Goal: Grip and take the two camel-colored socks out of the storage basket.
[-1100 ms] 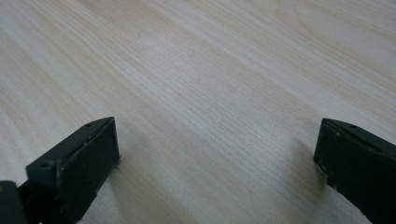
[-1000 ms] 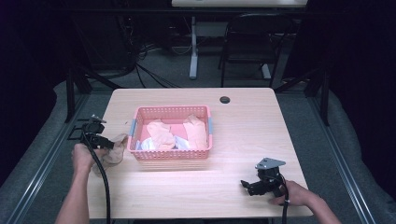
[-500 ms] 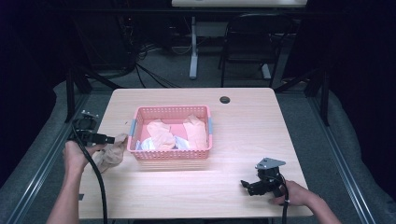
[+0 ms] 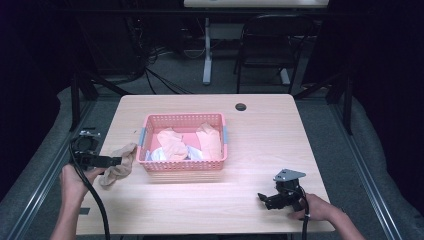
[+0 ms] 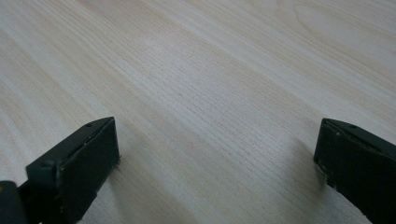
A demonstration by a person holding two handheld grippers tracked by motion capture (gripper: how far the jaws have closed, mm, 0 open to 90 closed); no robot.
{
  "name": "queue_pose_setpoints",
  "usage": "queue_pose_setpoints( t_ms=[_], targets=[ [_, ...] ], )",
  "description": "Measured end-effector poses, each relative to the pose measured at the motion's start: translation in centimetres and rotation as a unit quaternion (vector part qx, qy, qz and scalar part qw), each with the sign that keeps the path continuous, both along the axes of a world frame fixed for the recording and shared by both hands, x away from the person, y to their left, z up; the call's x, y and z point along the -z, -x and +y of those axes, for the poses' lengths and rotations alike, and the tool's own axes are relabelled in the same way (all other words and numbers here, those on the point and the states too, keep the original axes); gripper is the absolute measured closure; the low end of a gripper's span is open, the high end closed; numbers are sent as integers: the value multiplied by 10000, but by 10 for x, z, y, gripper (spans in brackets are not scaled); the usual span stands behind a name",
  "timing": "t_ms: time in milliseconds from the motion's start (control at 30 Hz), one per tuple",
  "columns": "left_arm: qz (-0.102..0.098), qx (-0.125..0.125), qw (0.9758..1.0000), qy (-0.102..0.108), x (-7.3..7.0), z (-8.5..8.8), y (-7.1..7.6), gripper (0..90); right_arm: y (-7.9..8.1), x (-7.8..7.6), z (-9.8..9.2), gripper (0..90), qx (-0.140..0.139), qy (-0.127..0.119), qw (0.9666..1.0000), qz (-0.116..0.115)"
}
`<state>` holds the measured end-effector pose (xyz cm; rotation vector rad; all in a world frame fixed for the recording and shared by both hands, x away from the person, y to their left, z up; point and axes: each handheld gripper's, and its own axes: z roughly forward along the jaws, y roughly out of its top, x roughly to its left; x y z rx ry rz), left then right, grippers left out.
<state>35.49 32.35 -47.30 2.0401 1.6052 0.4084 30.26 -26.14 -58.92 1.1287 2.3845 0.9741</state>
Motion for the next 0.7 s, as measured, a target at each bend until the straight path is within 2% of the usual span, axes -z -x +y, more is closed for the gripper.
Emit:
queue_pose_setpoints(
  t_ms=[133, 300, 367, 500, 633, 700],
  targets=[
    [-22, 81, 10000, 18, 8, -7, 12, 1, 0, 0, 0, 0, 5, -12, 10000, -6],
    [59, 316, 9995, 0, 28, -23, 27, 0, 0, 0, 0, 0, 0, 1, 10000, -1],
    [69, 373, 9993, -37, 30, -24, 29, 0, 0, 0, 0, 0, 0, 0, 10000, -1],
    [60, 418, 9991, -18, 45, -29, 36, 0, 0, 0, 0, 0, 2, -5, 10000, -4],
    [48, 460, 9989, 0, 48, -28, 37, 0, 0, 0, 0, 0, 2, -5, 10000, -2],
    [-20, 423, 9991, -3, 48, -25, 38, 0, 0, 0, 0, 0, 2, -5, 10000, -3]
  ],
)
